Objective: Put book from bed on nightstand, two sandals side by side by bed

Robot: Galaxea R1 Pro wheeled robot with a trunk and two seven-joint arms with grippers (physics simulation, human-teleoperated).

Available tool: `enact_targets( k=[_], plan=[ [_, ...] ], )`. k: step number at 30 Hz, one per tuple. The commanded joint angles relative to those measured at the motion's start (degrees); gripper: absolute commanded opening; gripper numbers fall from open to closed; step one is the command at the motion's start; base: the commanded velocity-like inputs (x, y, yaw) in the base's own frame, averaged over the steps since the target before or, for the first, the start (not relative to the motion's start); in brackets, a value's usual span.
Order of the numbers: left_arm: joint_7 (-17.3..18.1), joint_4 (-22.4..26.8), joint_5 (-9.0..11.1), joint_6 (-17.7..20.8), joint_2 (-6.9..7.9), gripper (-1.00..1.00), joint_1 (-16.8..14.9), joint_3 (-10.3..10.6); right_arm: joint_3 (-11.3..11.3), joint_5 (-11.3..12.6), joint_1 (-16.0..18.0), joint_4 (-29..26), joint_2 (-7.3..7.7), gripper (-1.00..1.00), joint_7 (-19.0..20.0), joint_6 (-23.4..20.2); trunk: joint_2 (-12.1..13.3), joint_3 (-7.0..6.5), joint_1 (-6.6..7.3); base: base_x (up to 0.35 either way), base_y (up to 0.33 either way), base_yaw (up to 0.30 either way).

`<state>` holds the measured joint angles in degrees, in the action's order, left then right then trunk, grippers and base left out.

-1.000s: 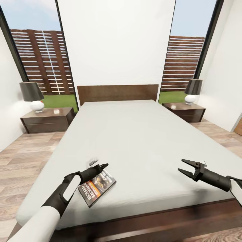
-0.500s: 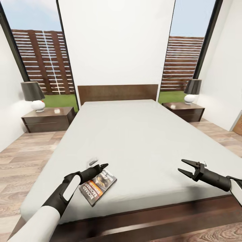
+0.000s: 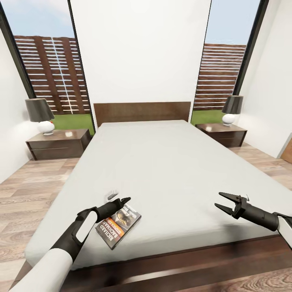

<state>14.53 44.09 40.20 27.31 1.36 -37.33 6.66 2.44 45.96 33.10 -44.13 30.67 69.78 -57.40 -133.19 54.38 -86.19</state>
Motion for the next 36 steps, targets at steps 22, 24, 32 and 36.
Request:
enact_targets(
  k=[22, 24, 32, 36],
  plan=[
    [-0.03, 0.03, 0.32, 0.20, 0.05, 1.00, -0.03, 0.13, 0.02, 0.01, 0.04, -0.34, 0.00, 1.00, 0.18, -0.21, -0.02, 0.05, 0.01, -0.029, 0.000, 0.000],
    [-0.03, 0.03, 0.32, 0.20, 0.05, 1.00, -0.03, 0.11, 0.02, 0.01, 0.02, -0.34, 0.00, 1.00, 0.19, -0.19, -0.02, 0.05, 0.01, -0.082, 0.000, 0.000],
    [-0.03, 0.03, 0.32, 0.20, 0.05, 1.00, -0.03, 0.11, 0.02, 0.01, 0.02, -0.35, -0.01, 1.00, 0.10, -0.17, -0.02, 0.05, 0.01, -0.018, 0.000, 0.000],
    [-0.03, 0.03, 0.32, 0.20, 0.05, 1.00, -0.03, 0.11, 0.02, 0.01, 0.03, -0.35, -0.07, 1.00, 0.10, -0.17, -0.02, 0.05, 0.01, -0.001, 0.000, 0.000]
  ],
)
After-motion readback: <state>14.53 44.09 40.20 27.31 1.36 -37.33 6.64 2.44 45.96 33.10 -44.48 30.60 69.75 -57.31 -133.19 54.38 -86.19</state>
